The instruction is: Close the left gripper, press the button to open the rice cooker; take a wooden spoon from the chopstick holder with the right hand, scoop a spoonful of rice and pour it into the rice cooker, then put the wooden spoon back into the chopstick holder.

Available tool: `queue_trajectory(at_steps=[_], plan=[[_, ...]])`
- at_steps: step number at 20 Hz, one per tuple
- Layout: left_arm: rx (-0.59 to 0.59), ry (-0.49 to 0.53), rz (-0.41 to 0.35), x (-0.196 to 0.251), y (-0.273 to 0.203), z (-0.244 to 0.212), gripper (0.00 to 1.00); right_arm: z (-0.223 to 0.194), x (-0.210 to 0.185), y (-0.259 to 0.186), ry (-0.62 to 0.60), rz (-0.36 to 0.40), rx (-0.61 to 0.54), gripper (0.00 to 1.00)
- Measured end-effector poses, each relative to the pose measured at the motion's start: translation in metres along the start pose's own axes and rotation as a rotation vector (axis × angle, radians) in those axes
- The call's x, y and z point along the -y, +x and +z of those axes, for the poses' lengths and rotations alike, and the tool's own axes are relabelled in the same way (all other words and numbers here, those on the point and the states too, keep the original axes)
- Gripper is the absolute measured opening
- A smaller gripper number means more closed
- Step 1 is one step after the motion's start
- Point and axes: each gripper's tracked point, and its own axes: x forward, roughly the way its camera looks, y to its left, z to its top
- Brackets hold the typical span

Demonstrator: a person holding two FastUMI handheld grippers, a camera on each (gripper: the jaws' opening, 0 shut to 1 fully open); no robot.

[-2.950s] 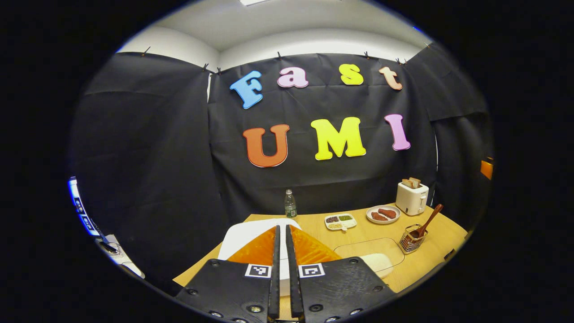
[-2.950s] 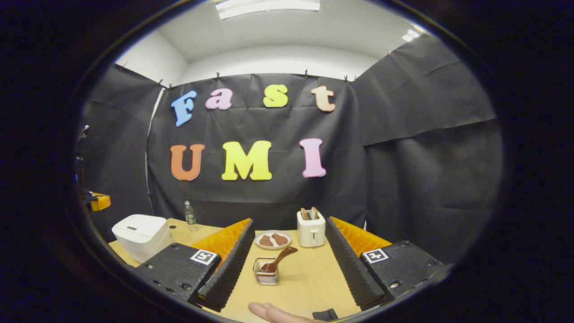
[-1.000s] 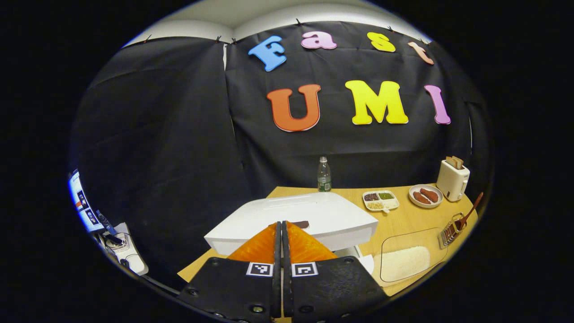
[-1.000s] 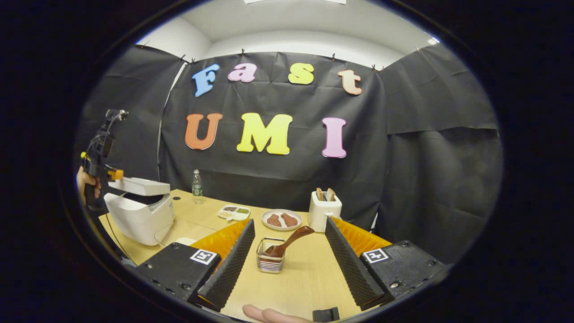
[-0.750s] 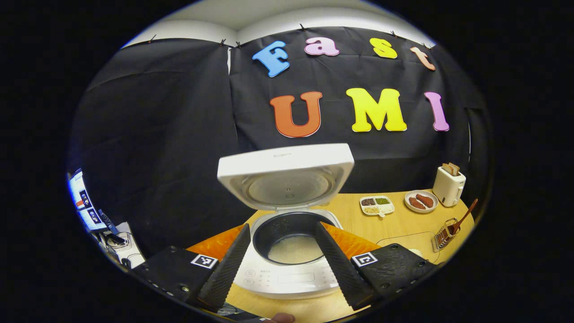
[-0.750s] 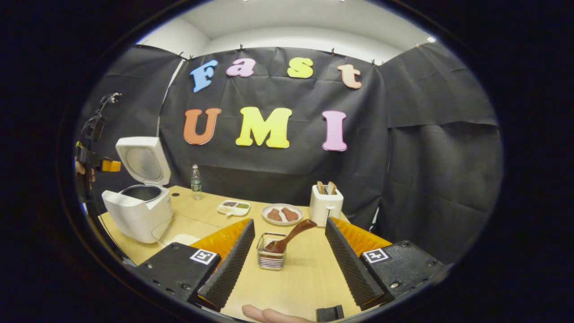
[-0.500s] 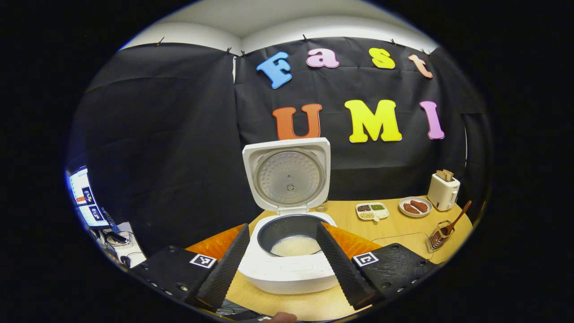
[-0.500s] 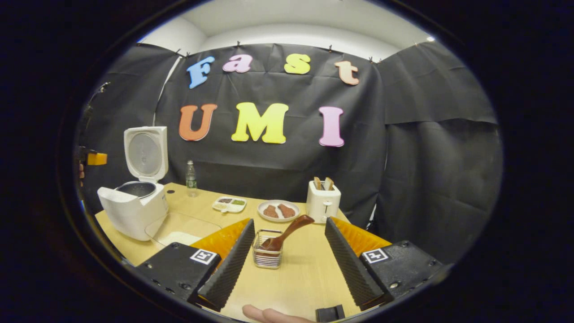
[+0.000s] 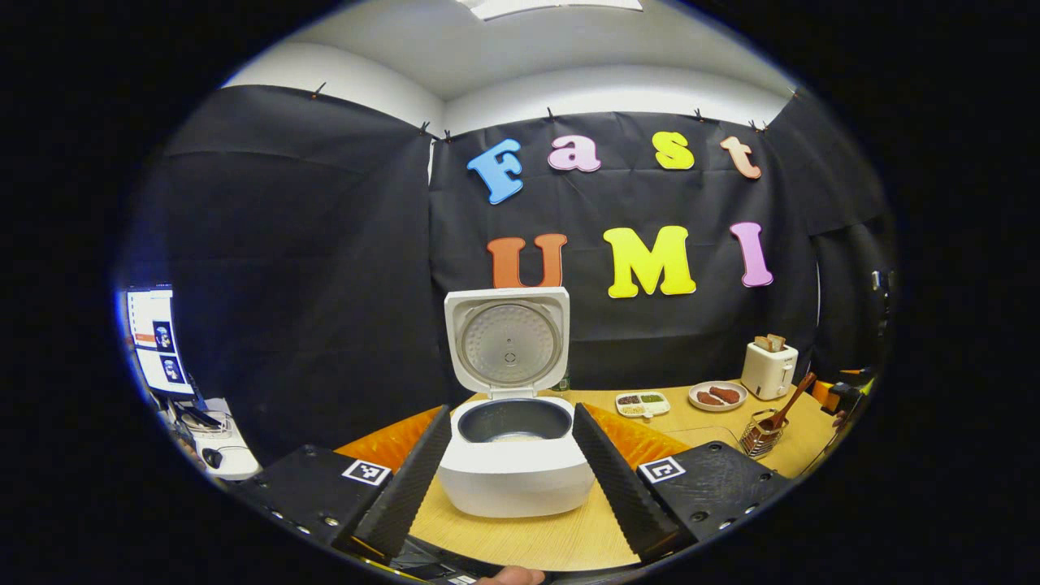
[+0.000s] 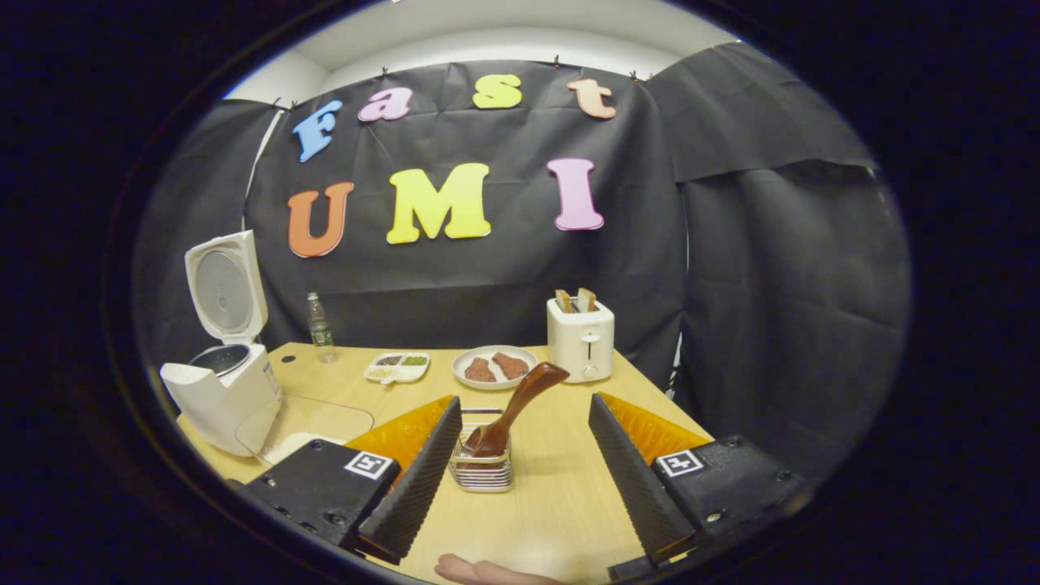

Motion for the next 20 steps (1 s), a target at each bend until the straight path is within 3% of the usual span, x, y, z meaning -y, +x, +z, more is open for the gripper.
queue_trajectory(at_steps=[4, 7, 9, 14, 15, 18, 20], plan=[[0.043, -0.012, -0.002, 0.001, -0.034, 0.009, 0.95, -0.021, -0.002, 0.041, 0.005, -0.045, -0.035, 1.00], [0.090, -0.041, -0.019, 0.003, -0.053, 0.016, 0.95, -0.021, -0.005, 0.069, 0.026, -0.068, 0.003, 0.99], [0.099, -0.063, -0.019, 0.000, -0.057, 0.018, 0.95, -0.036, -0.003, 0.085, 0.014, -0.085, -0.046, 1.00], [0.088, -0.077, -0.125, 0.027, -0.058, 0.014, 0.94, -0.047, -0.001, 0.104, 0.099, -0.078, -0.103, 1.00], [0.087, -0.070, -0.129, 0.027, -0.058, 0.013, 0.94, -0.046, -0.008, 0.107, 0.119, -0.042, -0.094, 0.91], [0.085, -0.077, -0.129, 0.025, -0.058, 0.011, 0.95, -0.048, -0.016, 0.106, 0.180, -0.009, -0.102, 0.31], [0.077, -0.073, -0.137, 0.025, -0.059, 0.007, 0.95, -0.039, -0.021, 0.102, 0.170, 0.010, -0.095, 0.22]])
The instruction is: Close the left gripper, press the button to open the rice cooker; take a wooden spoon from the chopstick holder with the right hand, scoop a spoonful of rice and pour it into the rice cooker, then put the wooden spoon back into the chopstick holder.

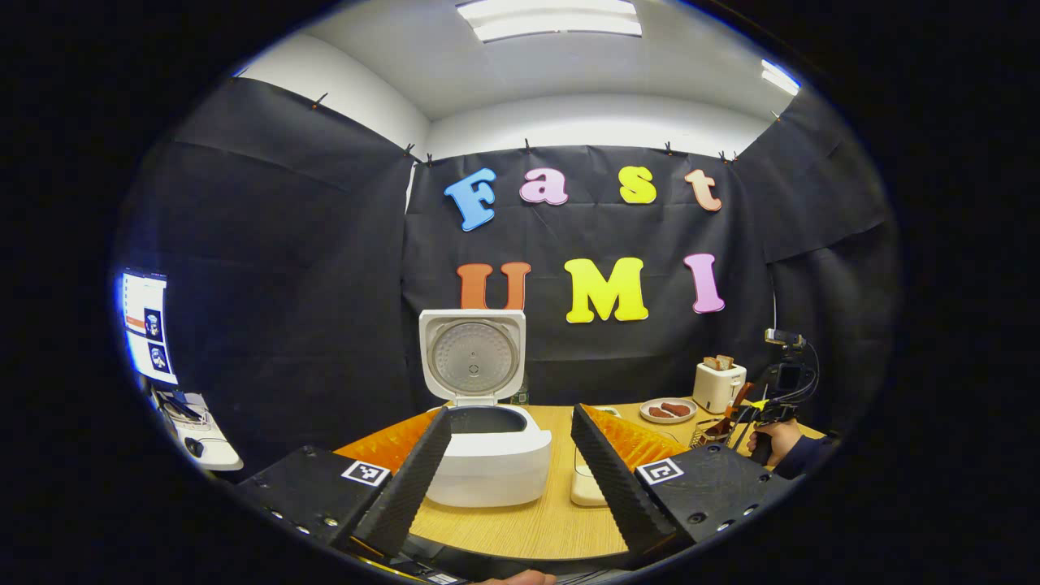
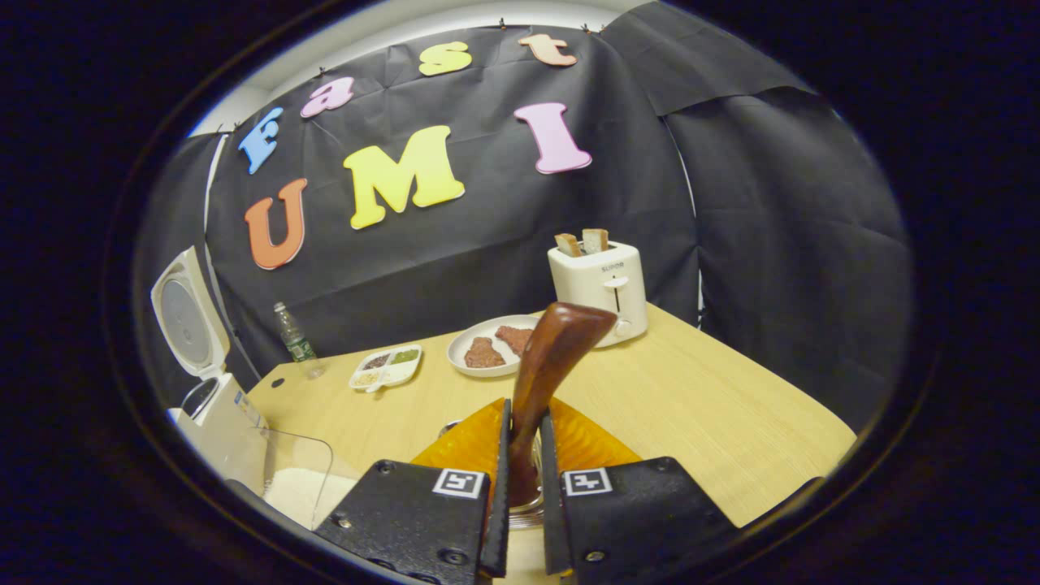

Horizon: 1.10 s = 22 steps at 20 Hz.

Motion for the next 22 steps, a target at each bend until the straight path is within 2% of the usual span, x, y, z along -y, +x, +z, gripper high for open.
queue_trajectory(at_steps=[3, 10, 14, 18, 22], plan=[[0.003, 0.013, 0.009, -0.007, -0.002, 0.000, 0.95, 0.007, -0.010, -0.008, -0.071, 0.004, 0.002, 0.16], [0.004, 0.000, 0.007, -0.018, -0.007, -0.005, 0.95, 0.055, -0.038, -0.042, -0.194, 0.026, 0.124, 0.10], [-0.015, -0.013, 0.029, -0.030, -0.007, -0.013, 0.95, 0.069, -0.081, -0.075, -0.170, 0.112, 0.144, 0.10], [-0.016, -0.012, 0.075, -0.047, -0.008, -0.016, 0.95, 0.072, -0.124, -0.098, -0.213, 0.176, 0.144, 0.09], [-0.011, -0.008, 0.079, -0.052, -0.011, -0.013, 0.95, 0.060, -0.164, -0.110, -0.197, 0.246, 0.123, 0.09]])
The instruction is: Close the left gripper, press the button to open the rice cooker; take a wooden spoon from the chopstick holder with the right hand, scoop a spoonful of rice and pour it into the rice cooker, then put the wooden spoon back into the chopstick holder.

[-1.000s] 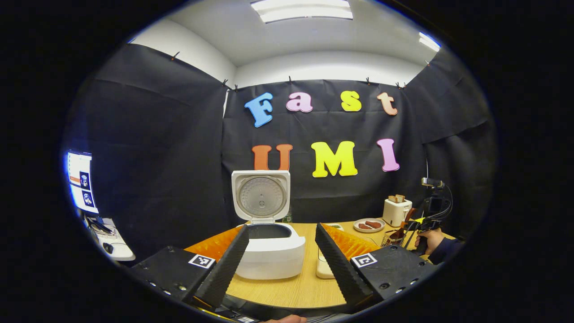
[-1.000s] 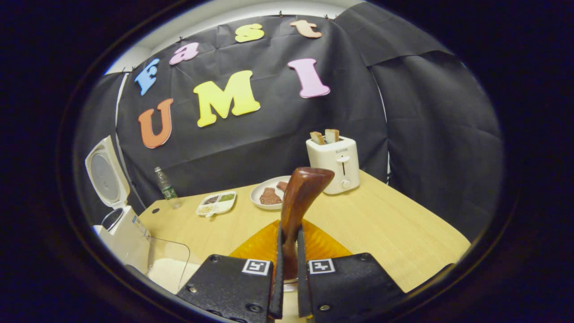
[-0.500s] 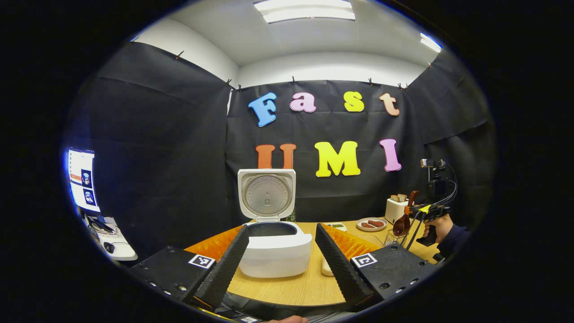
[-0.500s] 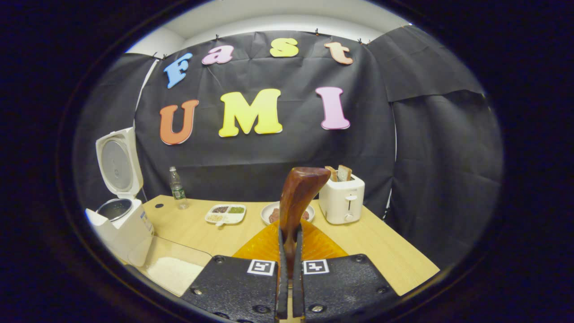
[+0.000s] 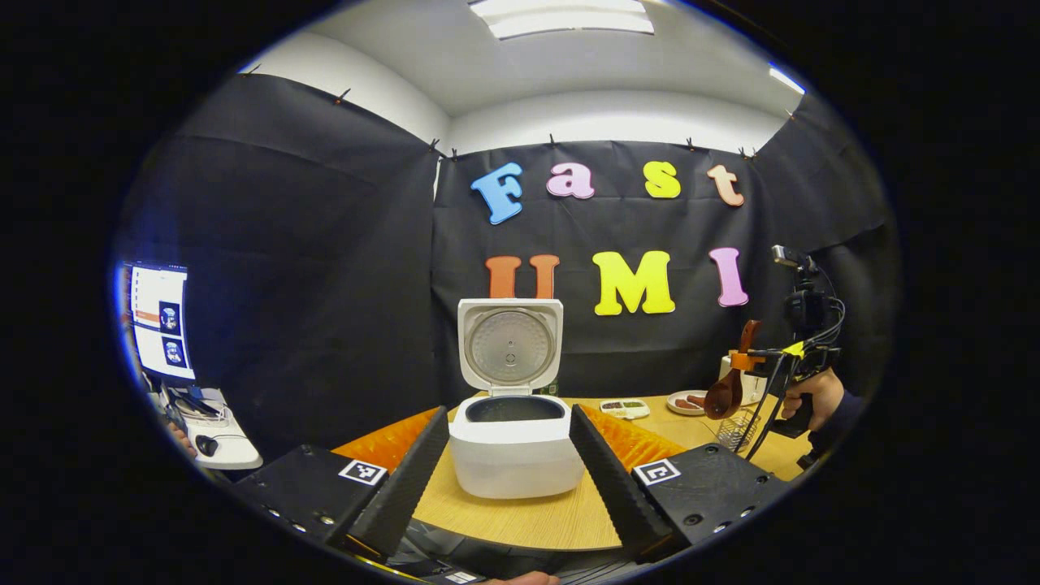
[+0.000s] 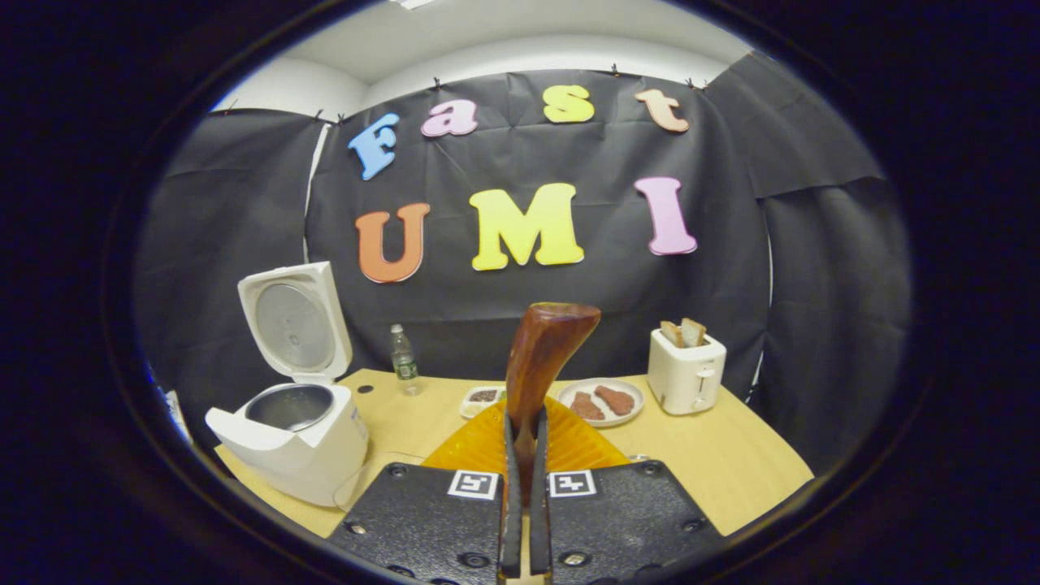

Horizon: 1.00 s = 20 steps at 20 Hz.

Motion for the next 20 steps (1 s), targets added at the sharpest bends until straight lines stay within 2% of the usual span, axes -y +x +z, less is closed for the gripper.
queue_trajectory(at_steps=[6, 14, 17, 20], plan=[[0.010, -0.036, 0.010, -0.009, 0.001, -0.001, 0.95, -0.022, -0.034, 0.007, -0.044, 0.025, 0.009, 0.10], [-0.024, -0.042, 0.033, -0.027, 0.002, -0.017, 0.95, -0.106, -0.050, 0.031, -0.151, -0.061, -0.100, 0.10], [-0.026, -0.049, 0.030, -0.029, 0.001, -0.018, 0.95, -0.135, -0.059, 0.037, -0.130, -0.055, -0.166, 0.10], [-0.034, -0.049, 0.028, -0.029, 0.004, -0.022, 0.95, -0.136, -0.067, 0.034, -0.104, -0.051, -0.165, 0.10]])
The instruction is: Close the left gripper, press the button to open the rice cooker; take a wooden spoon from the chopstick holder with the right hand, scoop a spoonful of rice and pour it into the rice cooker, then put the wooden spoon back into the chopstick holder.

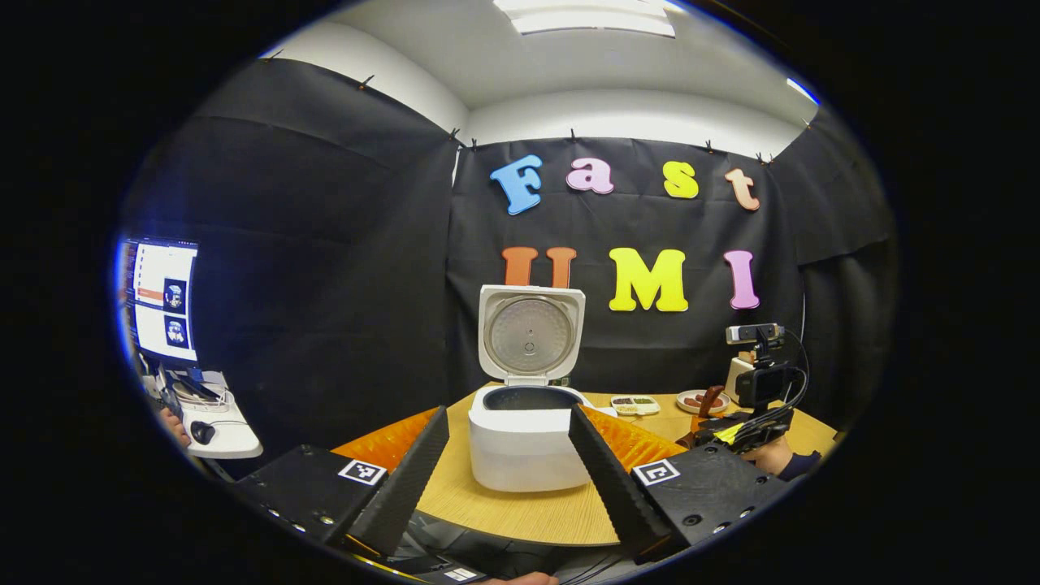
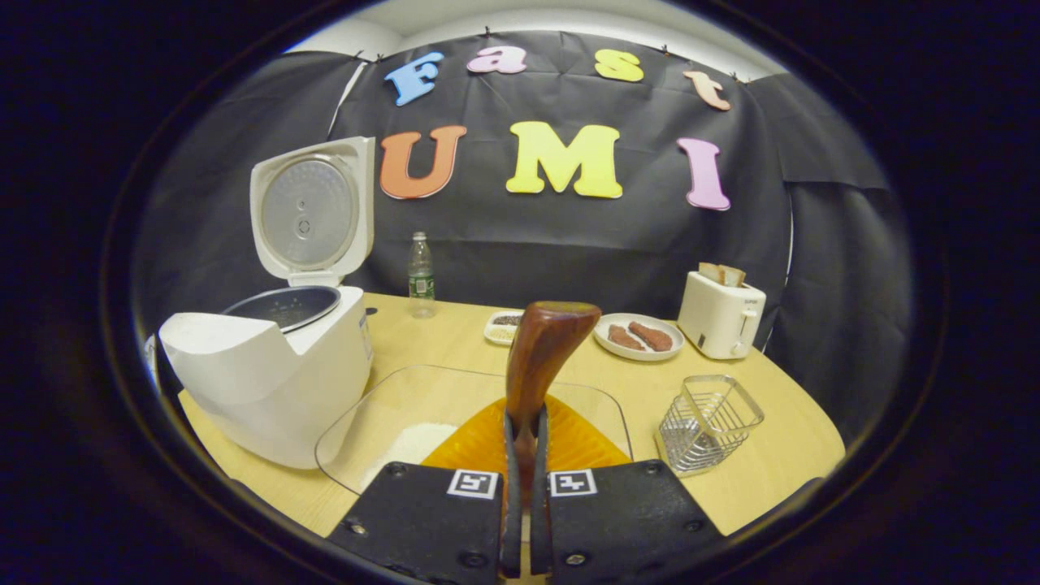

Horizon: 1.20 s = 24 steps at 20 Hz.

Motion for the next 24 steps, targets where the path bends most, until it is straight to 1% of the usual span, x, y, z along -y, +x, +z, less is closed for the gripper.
queue_trajectory(at_steps=[1, 2, 4, 6, 9, 12, 17, 24], plan=[[-0.003, 0.000, -0.002, 0.001, -0.001, -0.001, 0.95, -0.006, -0.007, -0.003, 0.036, 0.021, -0.017, 0.10], [-0.007, 0.001, -0.005, 0.003, -0.001, -0.003, 0.95, -0.010, -0.017, -0.007, 0.077, 0.058, -0.034, 0.10], [-0.013, 0.006, -0.010, 0.004, -0.001, -0.005, 0.95, -0.011, -0.039, -0.013, 0.103, 0.126, -0.052, 0.10], [-0.021, 0.007, -0.012, 0.003, -0.001, -0.008, 0.95, -0.009, -0.050, -0.015, 0.127, 0.167, -0.057, 0.10], [-0.018, 0.014, -0.008, 0.003, -0.003, -0.005, 0.95, -0.009, -0.066, -0.021, 0.221, 0.245, -0.083, 0.10], [-0.017, 0.009, -0.010, 0.003, -0.003, -0.005, 0.95, -0.009, -0.060, -0.018, 0.309, 0.270, -0.095, 0.10], [-0.037, 0.017, -0.004, 0.003, -0.001, -0.014, 0.95, -0.012, -0.038, -0.009, 0.548, 0.287, -0.141, 0.10], [-0.038, 0.025, 0.007, 0.000, 0.004, -0.016, 0.95, 0.020, -0.002, -0.020, 0.743, 0.298, -0.043, 0.10]])
